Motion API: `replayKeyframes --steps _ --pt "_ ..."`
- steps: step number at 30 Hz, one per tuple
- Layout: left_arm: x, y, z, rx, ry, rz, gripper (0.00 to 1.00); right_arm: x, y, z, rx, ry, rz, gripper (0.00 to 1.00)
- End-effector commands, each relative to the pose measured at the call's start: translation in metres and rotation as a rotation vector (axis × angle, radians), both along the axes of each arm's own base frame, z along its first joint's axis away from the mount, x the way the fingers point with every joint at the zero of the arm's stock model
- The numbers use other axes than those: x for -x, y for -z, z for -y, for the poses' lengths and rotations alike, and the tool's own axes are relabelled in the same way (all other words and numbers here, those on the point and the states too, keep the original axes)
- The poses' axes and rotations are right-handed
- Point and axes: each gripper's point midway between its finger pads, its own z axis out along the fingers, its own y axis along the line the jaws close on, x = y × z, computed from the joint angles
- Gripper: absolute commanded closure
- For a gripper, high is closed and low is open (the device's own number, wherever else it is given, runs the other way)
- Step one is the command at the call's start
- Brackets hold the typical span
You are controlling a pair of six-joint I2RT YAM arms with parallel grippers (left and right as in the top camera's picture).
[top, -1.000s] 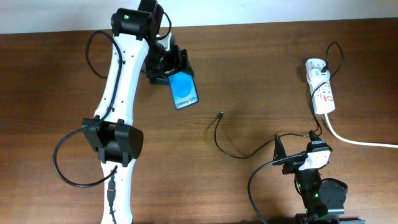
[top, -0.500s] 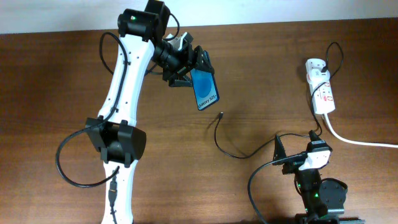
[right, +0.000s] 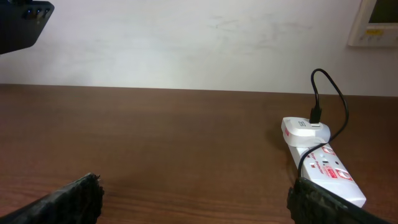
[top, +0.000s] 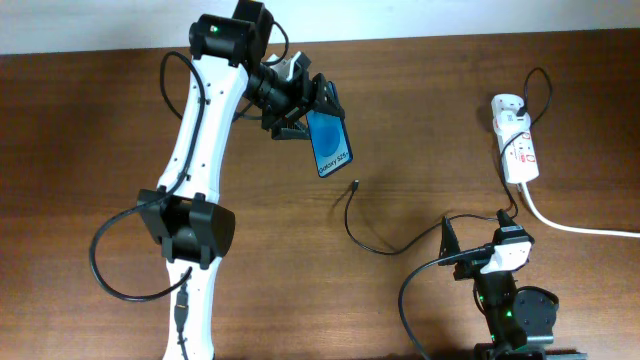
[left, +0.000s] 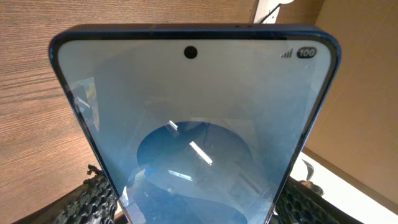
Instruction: Plug charger to phone and switch on socket
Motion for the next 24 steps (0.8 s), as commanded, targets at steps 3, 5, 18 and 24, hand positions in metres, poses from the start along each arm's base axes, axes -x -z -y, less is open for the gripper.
replayKeyframes --steps 3,5,18,24 --pt "0.004 -0.028 0.002 0.060 0.011 0.055 0.64 0.000 0.003 0.002 0.007 0.008 -0.001 0.02" --pt "0.004 -0.027 0.001 0.056 0.010 0.056 0.64 0.000 0.003 0.002 0.007 0.008 -0.001 0.02" --pt "-0.023 0.015 -0.055 -0.350 -0.061 0.177 0.64 0.001 0.002 -0.005 -0.018 -0.031 0.000 0.02" --pt "-0.026 0.015 -0.056 -0.355 -0.065 0.188 0.64 0.003 -0.013 -0.021 -0.389 -0.109 -0.001 0.01"
